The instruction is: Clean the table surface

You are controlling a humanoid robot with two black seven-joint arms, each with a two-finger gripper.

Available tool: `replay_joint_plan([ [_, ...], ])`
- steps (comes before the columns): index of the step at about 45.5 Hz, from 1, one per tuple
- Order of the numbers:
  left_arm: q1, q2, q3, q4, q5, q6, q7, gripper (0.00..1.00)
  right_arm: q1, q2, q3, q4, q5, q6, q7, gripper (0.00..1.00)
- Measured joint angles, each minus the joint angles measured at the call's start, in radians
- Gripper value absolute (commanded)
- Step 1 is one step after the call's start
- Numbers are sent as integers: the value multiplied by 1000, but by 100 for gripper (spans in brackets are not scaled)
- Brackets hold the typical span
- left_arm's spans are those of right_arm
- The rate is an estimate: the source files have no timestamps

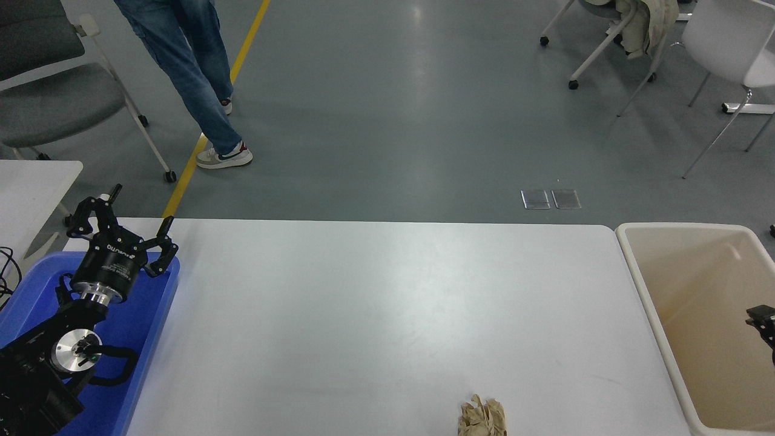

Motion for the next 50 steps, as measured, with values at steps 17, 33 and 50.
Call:
replay_joint_plan([
  [17, 0, 0, 0, 0, 0, 0, 0, 100, 223, -70, 214, -4, 1, -8, 4, 98],
  [33, 0, 0, 0, 0, 0, 0, 0, 100, 402, -95, 421, 56, 2, -2, 7, 99],
  [50, 0, 0, 0, 0, 0, 0, 0, 100, 483, -88, 555, 256, 1, -2, 83, 99],
])
